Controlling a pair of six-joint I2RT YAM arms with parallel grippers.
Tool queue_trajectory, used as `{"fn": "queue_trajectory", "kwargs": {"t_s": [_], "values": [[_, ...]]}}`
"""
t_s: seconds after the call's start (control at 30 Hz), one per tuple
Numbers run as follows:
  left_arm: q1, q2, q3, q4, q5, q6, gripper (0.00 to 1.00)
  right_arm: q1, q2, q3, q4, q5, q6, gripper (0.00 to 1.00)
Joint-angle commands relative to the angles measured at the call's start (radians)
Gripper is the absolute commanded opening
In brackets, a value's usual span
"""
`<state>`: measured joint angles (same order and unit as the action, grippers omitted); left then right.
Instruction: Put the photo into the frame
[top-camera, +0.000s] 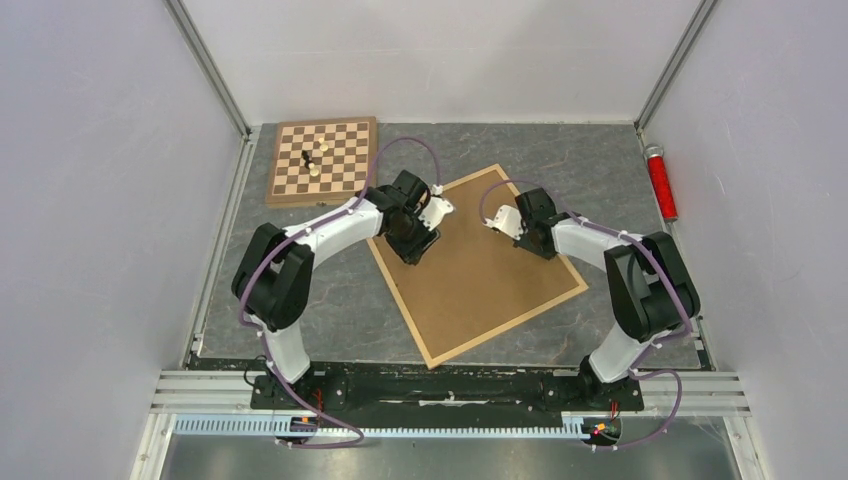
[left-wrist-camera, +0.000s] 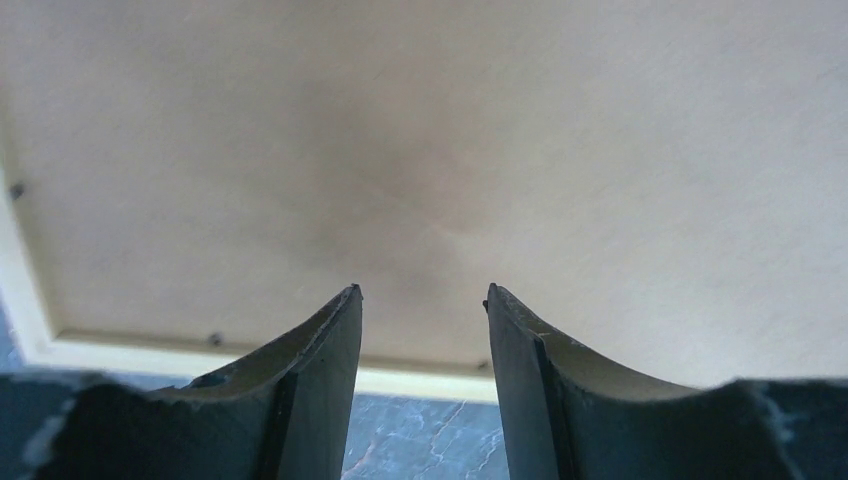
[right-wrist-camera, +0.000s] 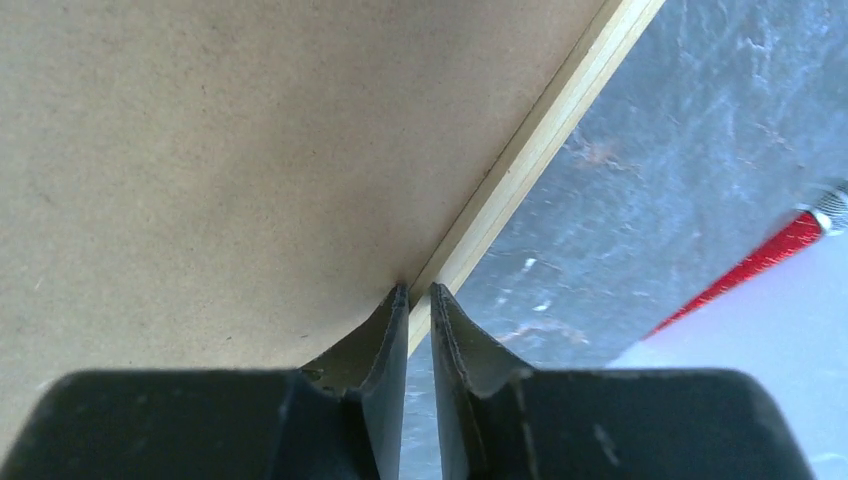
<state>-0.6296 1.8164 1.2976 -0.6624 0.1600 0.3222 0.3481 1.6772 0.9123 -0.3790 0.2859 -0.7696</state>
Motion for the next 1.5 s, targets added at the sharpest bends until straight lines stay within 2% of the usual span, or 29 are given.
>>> {"fn": "queue_trajectory", "kwargs": {"t_s": [0.0,0.17,0.37,0.43,0.57,0.67,0.87,1.07,1.33,1.4,1.43,1.47], "values": [[0.041,-0.006,0.068,-0.006,-0.038,-0.013,0.57,-0.075,0.065,0.001,0.020,0.069,-0.217,0.17],[0.096,0.128,0.232,0.005,-0.142,-0.059,0.61,-0.157,0.105,0.089,0.050,-0.047,-0.311,0.15],[0.124,0.391,0.619,-0.079,-0.178,-0.092,0.74,-0.206,0.139,0.184,0.100,-0.228,-0.337,0.15],[0.124,0.489,0.764,-0.120,-0.179,-0.089,0.80,-0.206,0.146,0.199,0.104,-0.274,-0.327,0.18],[0.125,0.683,1.067,-0.246,-0.189,-0.095,0.82,-0.208,0.148,0.215,0.112,-0.354,-0.260,0.31],[0.124,0.734,1.120,-0.243,-0.186,-0.100,0.82,-0.212,0.133,0.214,0.114,-0.406,-0.197,0.37],[0.125,0.758,1.112,-0.232,-0.176,-0.102,0.77,-0.212,0.105,0.219,0.098,-0.471,-0.111,0.37],[0.124,0.782,1.092,-0.271,-0.099,-0.109,0.66,-0.213,0.093,0.217,0.081,-0.485,-0.070,0.37],[0.141,0.761,0.990,-0.286,-0.019,-0.136,0.40,-0.212,0.054,0.191,0.080,-0.488,-0.030,0.36],[0.151,0.757,0.979,-0.297,-0.001,-0.144,0.30,-0.212,0.040,0.191,0.081,-0.486,-0.002,0.36],[0.155,0.752,0.968,-0.299,0.011,-0.148,0.23,-0.212,0.034,0.192,0.080,-0.482,0.018,0.36],[0.161,0.744,0.953,-0.299,0.019,-0.156,0.10,-0.212,0.029,0.195,0.071,-0.480,0.041,0.36]]}}
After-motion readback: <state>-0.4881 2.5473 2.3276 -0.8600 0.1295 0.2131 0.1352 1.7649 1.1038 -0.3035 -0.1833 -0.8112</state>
